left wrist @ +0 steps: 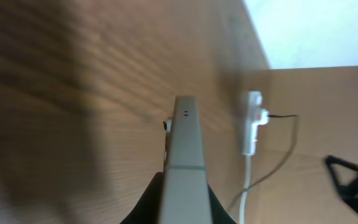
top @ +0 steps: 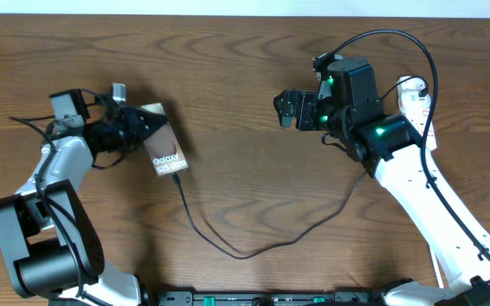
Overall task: Plug charger to phone and switch on socket
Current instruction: 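Lower the phone with the left gripper toward the table, cable attached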
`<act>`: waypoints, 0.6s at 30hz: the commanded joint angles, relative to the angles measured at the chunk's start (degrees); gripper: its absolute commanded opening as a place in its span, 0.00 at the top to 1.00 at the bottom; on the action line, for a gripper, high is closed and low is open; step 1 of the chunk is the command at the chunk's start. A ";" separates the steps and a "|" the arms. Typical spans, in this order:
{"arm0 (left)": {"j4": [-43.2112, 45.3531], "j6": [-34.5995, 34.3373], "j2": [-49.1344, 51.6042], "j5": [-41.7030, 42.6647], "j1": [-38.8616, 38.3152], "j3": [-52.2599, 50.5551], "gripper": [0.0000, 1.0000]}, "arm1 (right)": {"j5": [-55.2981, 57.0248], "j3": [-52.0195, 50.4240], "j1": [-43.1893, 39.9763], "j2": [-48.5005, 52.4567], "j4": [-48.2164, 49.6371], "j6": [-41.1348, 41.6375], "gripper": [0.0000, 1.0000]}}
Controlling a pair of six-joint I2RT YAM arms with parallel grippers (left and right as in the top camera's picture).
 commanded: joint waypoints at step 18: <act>2.71 4.17 16.22 -2.91 -2.32 -0.76 0.93 | 3.06 0.37 0.39 -0.09 -1.20 -0.92 0.01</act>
